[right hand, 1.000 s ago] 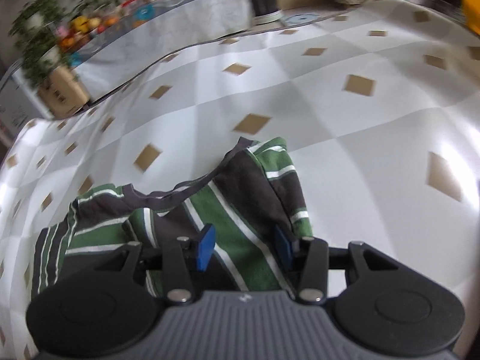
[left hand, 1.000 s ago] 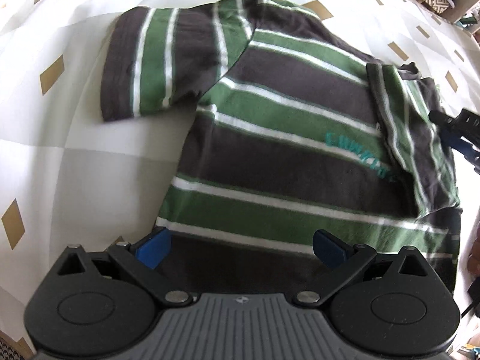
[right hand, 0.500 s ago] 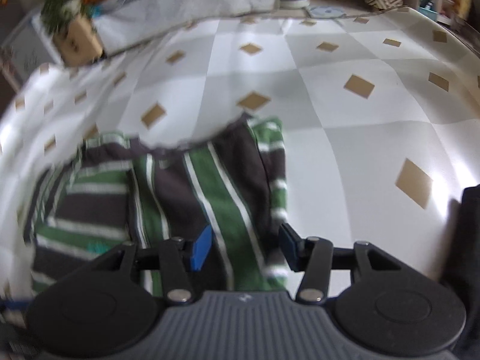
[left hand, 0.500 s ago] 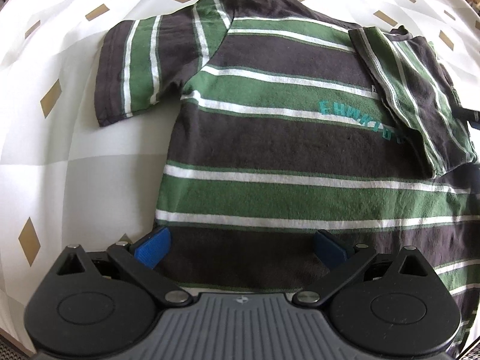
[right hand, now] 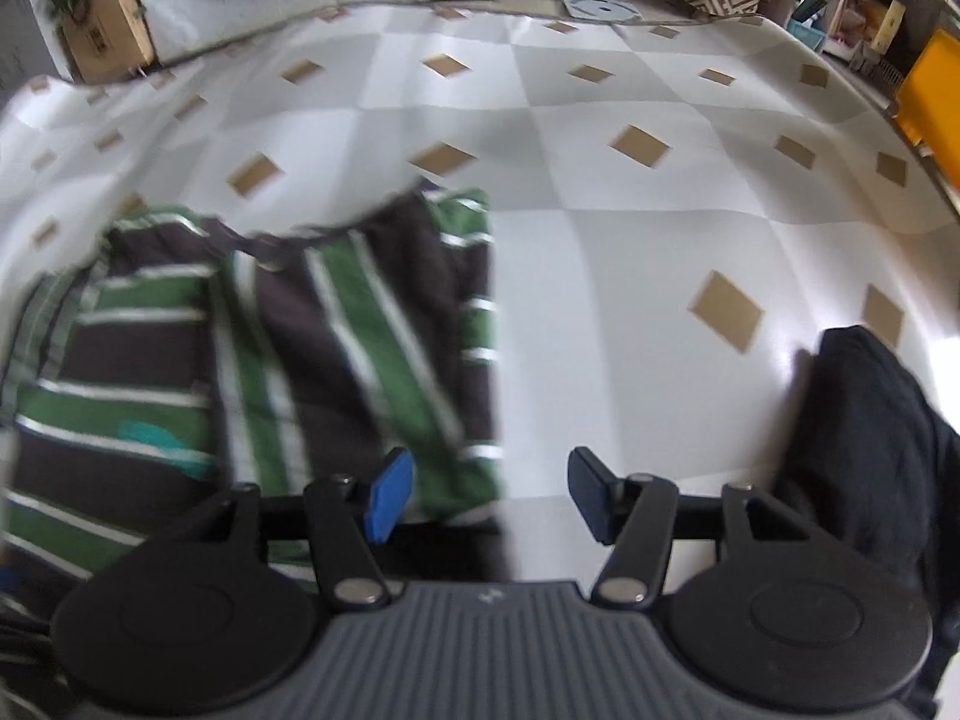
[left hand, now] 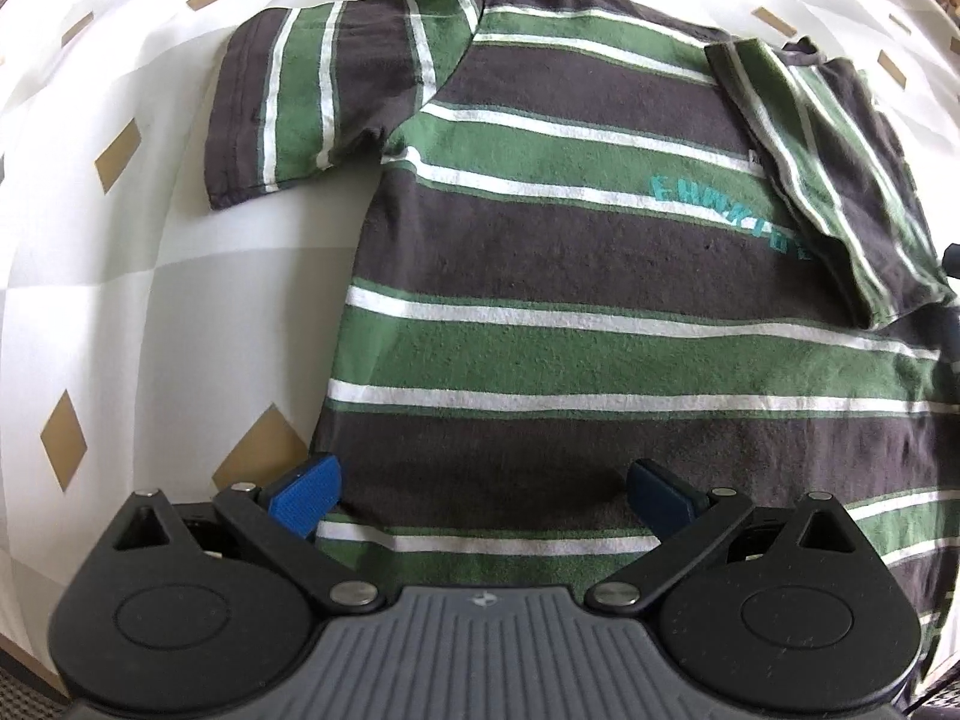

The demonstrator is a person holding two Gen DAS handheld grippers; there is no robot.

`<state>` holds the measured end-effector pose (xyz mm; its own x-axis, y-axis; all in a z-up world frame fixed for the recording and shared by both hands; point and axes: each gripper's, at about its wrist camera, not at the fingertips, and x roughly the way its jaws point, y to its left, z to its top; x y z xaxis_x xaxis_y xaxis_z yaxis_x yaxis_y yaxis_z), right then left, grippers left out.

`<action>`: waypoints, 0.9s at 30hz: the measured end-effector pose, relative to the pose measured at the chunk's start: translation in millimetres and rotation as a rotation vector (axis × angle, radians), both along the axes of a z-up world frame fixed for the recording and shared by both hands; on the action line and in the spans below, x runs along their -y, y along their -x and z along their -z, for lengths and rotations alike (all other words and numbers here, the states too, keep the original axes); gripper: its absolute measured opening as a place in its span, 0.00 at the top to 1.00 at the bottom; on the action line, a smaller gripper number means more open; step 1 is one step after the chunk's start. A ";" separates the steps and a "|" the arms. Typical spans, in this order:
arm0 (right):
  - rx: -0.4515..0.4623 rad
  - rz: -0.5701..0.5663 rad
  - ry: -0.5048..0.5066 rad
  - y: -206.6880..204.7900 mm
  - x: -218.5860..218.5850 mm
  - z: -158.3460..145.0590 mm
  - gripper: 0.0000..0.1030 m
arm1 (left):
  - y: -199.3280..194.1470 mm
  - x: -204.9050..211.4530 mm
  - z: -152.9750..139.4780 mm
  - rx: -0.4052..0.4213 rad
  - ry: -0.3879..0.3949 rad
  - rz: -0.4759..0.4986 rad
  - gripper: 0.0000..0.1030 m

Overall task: Fold clothes
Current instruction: 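Open the right gripper to release the folded side and lift away, then move the open left gripper to the shirt's other side edge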

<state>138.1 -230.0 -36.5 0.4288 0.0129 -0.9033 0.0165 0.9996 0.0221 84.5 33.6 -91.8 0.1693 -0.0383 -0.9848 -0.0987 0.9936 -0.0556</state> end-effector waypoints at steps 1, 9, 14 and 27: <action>0.004 -0.001 -0.029 3.4 -6.7 -4.5 0.44 | 1.8 -3.5 -1.8 0.010 0.013 -0.012 0.02; -0.037 -0.131 -0.141 31.1 -76.2 -7.7 0.38 | -2.8 -51.8 -19.0 0.118 0.054 -0.162 0.02; -0.096 -0.298 -0.081 40.1 -121.8 8.5 0.37 | -20.6 -100.0 -28.1 0.161 0.118 -0.279 0.02; -0.104 -0.444 -0.016 43.6 -156.7 17.8 0.34 | -76.5 -163.1 -15.2 0.213 0.282 -0.430 0.02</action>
